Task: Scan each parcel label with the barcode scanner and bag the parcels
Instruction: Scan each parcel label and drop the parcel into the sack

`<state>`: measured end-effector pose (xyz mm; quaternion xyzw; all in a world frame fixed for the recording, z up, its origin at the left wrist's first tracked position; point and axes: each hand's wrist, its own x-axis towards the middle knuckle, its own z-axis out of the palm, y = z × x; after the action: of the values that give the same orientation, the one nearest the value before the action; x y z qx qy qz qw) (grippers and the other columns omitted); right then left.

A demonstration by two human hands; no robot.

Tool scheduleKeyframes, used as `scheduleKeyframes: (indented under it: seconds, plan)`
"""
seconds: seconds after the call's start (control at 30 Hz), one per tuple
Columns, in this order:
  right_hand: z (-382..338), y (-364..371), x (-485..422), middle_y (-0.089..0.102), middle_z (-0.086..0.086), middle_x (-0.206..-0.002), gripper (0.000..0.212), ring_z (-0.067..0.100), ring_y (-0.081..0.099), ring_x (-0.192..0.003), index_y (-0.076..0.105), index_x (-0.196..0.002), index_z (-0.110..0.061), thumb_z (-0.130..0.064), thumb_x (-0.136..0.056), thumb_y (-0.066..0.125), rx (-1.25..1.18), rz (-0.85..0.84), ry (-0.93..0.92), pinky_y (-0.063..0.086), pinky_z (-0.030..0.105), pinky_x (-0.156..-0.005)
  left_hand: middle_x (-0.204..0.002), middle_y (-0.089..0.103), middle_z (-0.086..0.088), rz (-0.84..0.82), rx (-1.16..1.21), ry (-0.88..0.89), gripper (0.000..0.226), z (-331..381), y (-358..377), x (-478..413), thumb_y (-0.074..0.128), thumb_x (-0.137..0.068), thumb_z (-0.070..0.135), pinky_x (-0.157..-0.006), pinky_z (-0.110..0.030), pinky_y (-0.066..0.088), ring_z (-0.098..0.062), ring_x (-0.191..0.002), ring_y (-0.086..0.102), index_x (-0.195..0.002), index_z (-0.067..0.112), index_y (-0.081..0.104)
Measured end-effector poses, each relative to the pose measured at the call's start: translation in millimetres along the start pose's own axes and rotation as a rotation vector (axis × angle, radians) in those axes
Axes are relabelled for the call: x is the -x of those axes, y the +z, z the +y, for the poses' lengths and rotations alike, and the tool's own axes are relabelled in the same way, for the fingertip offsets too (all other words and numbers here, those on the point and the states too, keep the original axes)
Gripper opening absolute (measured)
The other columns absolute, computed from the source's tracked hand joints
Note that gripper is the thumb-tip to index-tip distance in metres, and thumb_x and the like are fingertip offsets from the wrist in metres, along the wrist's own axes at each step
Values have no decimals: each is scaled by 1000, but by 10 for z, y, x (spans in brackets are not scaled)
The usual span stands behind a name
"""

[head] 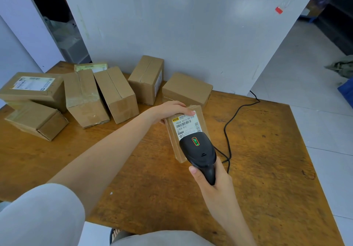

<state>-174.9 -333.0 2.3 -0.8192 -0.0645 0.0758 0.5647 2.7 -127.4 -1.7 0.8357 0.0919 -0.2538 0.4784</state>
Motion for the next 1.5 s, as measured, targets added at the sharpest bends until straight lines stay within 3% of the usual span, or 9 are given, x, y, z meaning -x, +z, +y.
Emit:
scheduleKeyframes:
  seconds: [0.3,0.5,0.73,0.87,1.03,1.17,1.33,1.43,1.5]
  plan:
    - [188,-105,-76,65,-15,-79,38,6,61,-65,50,-100,-43,-66,-71,58,1,136,87,46,13,-55,-98,69,6,7,27,-4,72,-87,-70,21,70,-74,58,-79,-35,53,-11,-89,67,-137,32,45]
    - [1075,-295,-545,60,16,-95,44,29,58,-68,32,-124,-6,-22,-94,59,277,206,352,45,38,-59,-94,71,8,56,58,-60,64,-275,-288,148,71,-71,59,-79,-35,49,-11,-88,68,-128,35,53]
    - [1460,-80,-866,46,24,-130,60,44,45,-118,33,-132,0,-27,-89,65,727,180,441,48,55,-87,-82,73,12,117,155,-141,23,-608,-501,415,71,-72,59,-76,-32,51,-10,-84,69,-86,44,62]
    - [1347,20,-845,35,24,-138,69,44,29,-126,32,-137,-4,-28,-85,70,795,238,491,34,62,-97,-92,73,6,147,261,-197,31,-793,-558,543,70,-71,61,-77,-34,52,-13,-88,69,-94,41,61]
    - [833,364,-659,44,15,-137,47,32,44,-126,42,-139,-10,-26,-97,52,514,248,52,39,45,-99,-98,74,2,176,441,-256,54,-995,-542,649,69,-70,66,-91,-44,51,-18,-95,68,-110,30,63]
    - [349,940,-527,45,-7,-145,47,3,37,-130,38,-145,-21,-38,-102,35,126,68,48,28,27,-109,-109,71,0,132,588,-271,52,-1110,-516,807,64,-76,65,-98,-55,46,-24,-106,63,-113,30,60]
    - [49,1432,-369,46,-4,-144,50,0,41,-120,33,-148,-21,-37,-100,41,23,122,54,33,17,-97,-123,65,-4,149,689,-290,68,-1338,-554,1226,53,-83,69,-44,-28,54,-18,-83,66,-132,22,54]
    - [-90,1780,-231,45,-1,-143,51,0,41,-117,34,-146,-20,-37,-99,44,37,101,18,33,19,-96,-136,57,-6,182,609,-319,71,-1630,-704,1547,40,-88,70,-75,-38,54,-27,-115,60,-138,21,49]
    - [-203,2106,-119,46,-2,-141,48,0,40,-117,36,-145,-22,-36,-100,44,48,73,-10,33,22,-99,-139,55,-7,216,597,-349,71,-1871,-861,1824,36,-90,69,-78,-39,51,-30,-123,55,-139,20,48]
